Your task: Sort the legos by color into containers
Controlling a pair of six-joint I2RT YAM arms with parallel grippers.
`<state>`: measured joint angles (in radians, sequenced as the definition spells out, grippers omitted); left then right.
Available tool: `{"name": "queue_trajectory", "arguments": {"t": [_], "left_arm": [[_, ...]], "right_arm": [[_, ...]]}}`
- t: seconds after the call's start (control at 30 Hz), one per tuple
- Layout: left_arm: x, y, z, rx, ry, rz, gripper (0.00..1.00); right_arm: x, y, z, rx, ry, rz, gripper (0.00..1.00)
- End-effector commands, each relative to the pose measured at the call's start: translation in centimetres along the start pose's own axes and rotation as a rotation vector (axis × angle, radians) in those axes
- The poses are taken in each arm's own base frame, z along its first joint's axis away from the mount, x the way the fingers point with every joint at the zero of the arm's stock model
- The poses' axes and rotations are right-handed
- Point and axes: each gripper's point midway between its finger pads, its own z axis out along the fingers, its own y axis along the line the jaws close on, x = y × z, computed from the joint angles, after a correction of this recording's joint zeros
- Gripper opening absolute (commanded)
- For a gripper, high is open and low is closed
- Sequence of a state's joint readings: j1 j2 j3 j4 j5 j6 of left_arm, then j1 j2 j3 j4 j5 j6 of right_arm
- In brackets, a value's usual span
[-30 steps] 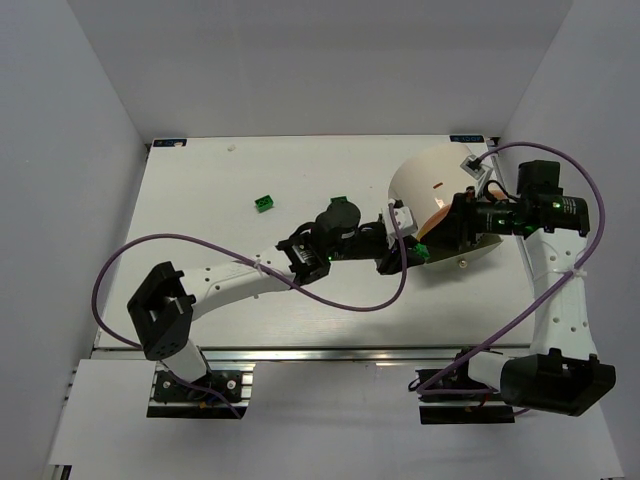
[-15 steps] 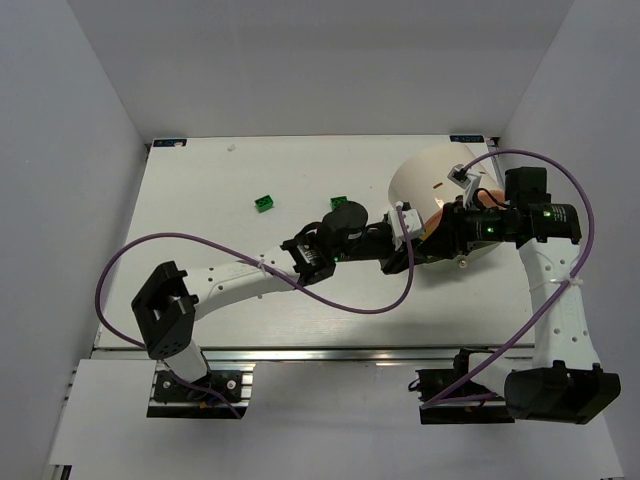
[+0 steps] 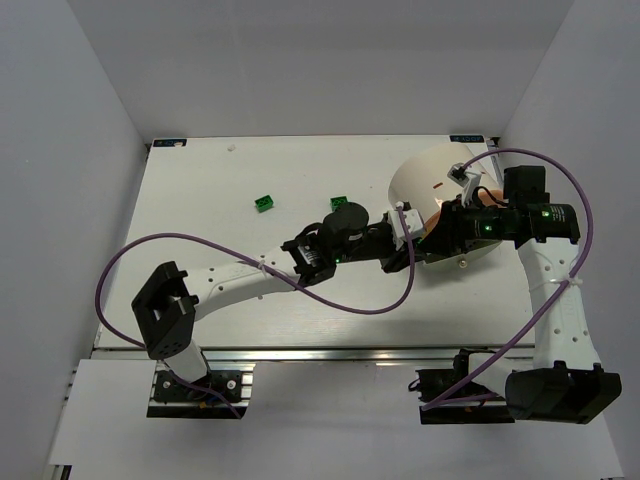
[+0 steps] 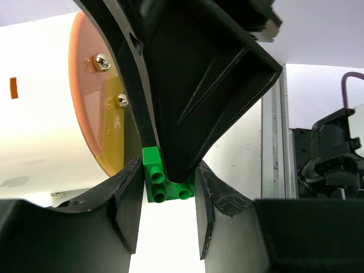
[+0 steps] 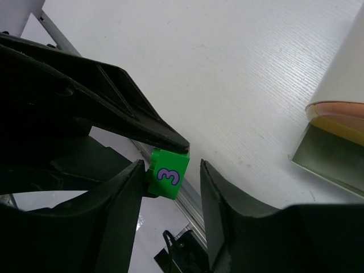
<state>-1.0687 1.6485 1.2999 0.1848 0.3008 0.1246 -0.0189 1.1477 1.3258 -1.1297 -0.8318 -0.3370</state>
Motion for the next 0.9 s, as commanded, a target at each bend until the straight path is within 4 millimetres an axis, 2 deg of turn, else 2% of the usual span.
{"name": "queue_trajectory", "arguments": {"t": [0.0, 0.27, 0.37, 0.4, 0.53, 0.57, 0.63, 0.7, 0.77, 0.87], "left_arm": [[-4.4, 0.6, -1.4, -0.044, -0.105, 0.044, 0.11], [-4.6, 1.0, -1.4, -0.068, -0.114, 0.053, 0.12], [-4.5, 1.1, -1.3, -0.072, -0.117, 0.053, 0.13], [-4.5, 1.2, -1.3, -0.076, -0.116, 0.053, 0.15], [-4.2, 1.4, -1.2, -0.089, -0.113, 0.049, 0.33], [-4.2, 1.4, -1.2, -0.092, -0.115, 0.049, 0.44], [-4.1, 1.5, -1.4, -0.101, -0.115, 0.046, 0.50], [-4.0, 1.7, -1.4, -0.112, -0.114, 0.040, 0.63], [-3.9, 1.8, -1.7, -0.124, -0.115, 0.035, 0.73], [-3.8, 2.0, -2.1, -0.144, -0.120, 0.014, 0.80]], "right_arm": [[0.6, -0.4, 0.1, 0.022, 0.022, 0.022, 0.48], [0.9, -0.4, 0.4, 0.008, 0.040, 0.050, 0.39], [1.0, -0.4, 0.4, 0.002, 0.041, 0.052, 0.30], [1.0, -0.5, 0.5, 0.003, 0.041, 0.051, 0.23], [0.8, -0.2, 0.4, -0.010, 0.030, 0.039, 0.12], [0.6, -0.3, 0.4, -0.007, 0.026, 0.039, 0.07], [0.4, -0.2, 0.3, -0.006, 0.018, 0.028, 0.06], [0.1, -0.3, 0.2, -0.003, 0.014, 0.021, 0.06], [-0.1, -0.4, 0.1, 0.003, 0.008, 0.014, 0.05], [-0.5, -0.6, -0.1, 0.021, 0.004, -0.005, 0.05]]}}
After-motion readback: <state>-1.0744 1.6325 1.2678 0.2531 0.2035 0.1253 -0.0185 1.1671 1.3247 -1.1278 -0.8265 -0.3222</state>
